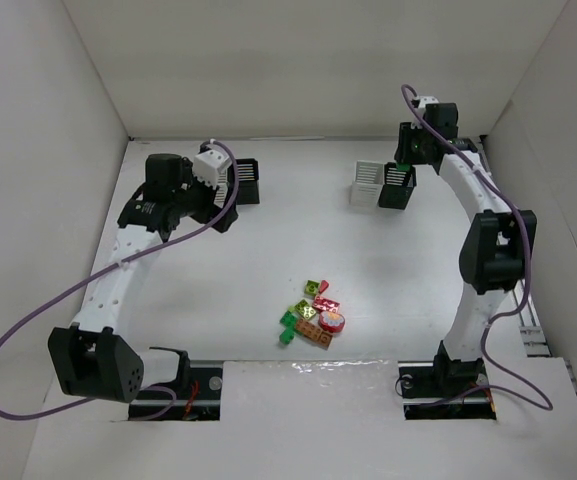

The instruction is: Sort the legos into containers by color

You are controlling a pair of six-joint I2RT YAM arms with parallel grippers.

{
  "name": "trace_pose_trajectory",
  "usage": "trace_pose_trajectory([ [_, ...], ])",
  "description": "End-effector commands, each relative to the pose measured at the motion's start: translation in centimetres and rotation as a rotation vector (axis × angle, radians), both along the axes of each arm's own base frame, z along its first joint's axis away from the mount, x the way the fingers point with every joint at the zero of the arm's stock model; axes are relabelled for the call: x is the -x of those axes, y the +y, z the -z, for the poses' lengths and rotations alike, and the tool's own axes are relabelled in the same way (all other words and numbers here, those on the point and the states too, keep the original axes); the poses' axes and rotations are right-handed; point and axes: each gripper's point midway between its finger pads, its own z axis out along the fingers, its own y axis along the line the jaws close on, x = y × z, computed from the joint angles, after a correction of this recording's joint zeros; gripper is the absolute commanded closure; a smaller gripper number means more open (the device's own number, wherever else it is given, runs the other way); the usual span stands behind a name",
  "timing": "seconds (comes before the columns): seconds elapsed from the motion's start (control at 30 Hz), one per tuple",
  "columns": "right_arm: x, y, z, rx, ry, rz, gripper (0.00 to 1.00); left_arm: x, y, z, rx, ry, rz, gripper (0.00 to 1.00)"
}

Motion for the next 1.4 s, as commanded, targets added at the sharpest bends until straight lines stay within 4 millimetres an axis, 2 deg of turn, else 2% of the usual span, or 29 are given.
trace_pose_trajectory([
  [0.0,-1.3,0.4,-3.0,-0.035,-0.076,0.001,0.89,-0.2,0.3,-1.3,-0.037,-0.065,-0.011,0.0],
  [0.07,-1.7,0.1,-2.7,-0.024,-0.08,0.019,0.85,-0.2,0.2,-1.0,-0.045,-0.066,-0.012,0.0],
  [0.1,-1.7,0.6,-2.7,-0.024,-0.079,0.009,0.83,-0.2,0.4,-0.6,-0.062,-0.061,-0.017,0.0],
  [0.2,-1.7,0.6,-2.2,-0.023,-0.07,0.009,0.71,-0.1,-0.1,-0.3,-0.066,-0.064,-0.005,0.0],
  [0.33,-1.5,0.9,-1.4,-0.017,-0.058,0.009,0.42,-0.1,-0.3,-0.1,-0.079,-0.07,0.005,0.0],
  [0.37,-1.5,1.2,-1.4,-0.012,-0.059,0.008,0.31,0.2,-0.5,0.2,-0.086,-0.069,0.007,0.0],
  [0.43,-1.3,1.0,-1.4,-0.004,-0.058,0.019,0.22,0.5,-1.1,0.1,-0.091,-0.082,0.034,0.0],
  [0.47,-1.2,1.6,-1.9,-0.005,-0.067,0.008,0.17,0.7,-1.1,0.3,-0.092,-0.081,0.035,0.0],
  [0.5,-1.2,1.6,-1.9,-0.005,-0.067,0.008,0.1,1.1,-1.6,-0.1,-0.09,-0.099,0.065,0.0],
  [0.53,-1.0,1.5,-2.8,0.001,-0.085,0.003,0.08,2.2,-2.6,0.2,-0.076,-0.082,0.126,0.0],
  [0.57,-0.6,1.5,-3.0,0.001,-0.08,0.003,0.07,2.8,-3.0,0.6,-0.074,-0.079,0.157,0.0],
  [0.6,-0.1,1.4,-5.2,-0.003,-0.123,0.003,0.05,4.0,-3.9,0.5,-0.071,-0.085,0.191,0.0],
  [0.67,1.0,2.2,-7.0,-0.016,-0.151,-0.022,0.01,6.1,-5.1,1.6,-0.063,-0.049,0.267,0.0],
  [0.7,2.1,2.1,-8.5,-0.019,-0.177,-0.023,0.01,7.1,-5.4,3.1,-0.073,-0.007,0.298,0.0],
  [0.8,4.1,2.4,-10.0,-0.005,-0.206,-0.054,0.01,9.9,-6.6,5.3,-0.085,0.042,0.397,0.0],
  [0.87,5.1,2.4,-9.9,-0.001,-0.191,-0.067,0.01,11.4,-7.9,5.4,-0.072,0.053,0.487,0.0],
  [0.93,6.2,1.8,-9.2,0.002,-0.17,-0.057,0.01,12.0,-9.0,5.3,-0.068,0.046,0.551,0.0],
  [1.0,7.1,1.3,-8.4,0.007,-0.152,-0.059,0.01,13.3,-11.1,6.0,-0.082,0.066,0.653,0.0],
  [1.03,7.3,1.3,-7.8,0.007,-0.139,-0.059,0.01,13.7,-11.9,5.5,-0.09,0.047,0.68,0.0],
  [1.07,7.7,1.3,-7.9,0.007,-0.141,-0.059,0.01,13.8,-12.9,6.0,-0.115,0.041,0.716,0.0],
  [1.1,7.8,1.2,-7.7,0.008,-0.132,-0.059,0.01,14.8,-14.5,6.2,-0.163,0.009,0.774,0.0],
  [1.17,8.4,0.8,-7.9,0.019,-0.137,-0.041,0.01,14.8,-16.1,6.0,-0.226,-0.054,0.796,0.0],
  [1.2,8.5,0.8,-7.9,0.019,-0.137,-0.041,0.01,14.7,-17.6,5.7,-0.243,-0.105,0.807,0.0],
  [1.33,9.3,-0.1,-9.1,0.03,-0.159,-0.013,0.01,10.9,-18.2,2.7,-0.247,-0.22,0.615,0.0],
  [1.37,9.4,-0.1,-8.7,0.03,-0.15,-0.013,0.01,10.9,-18.3,1.9,-0.235,-0.238,0.61,0.0],
])
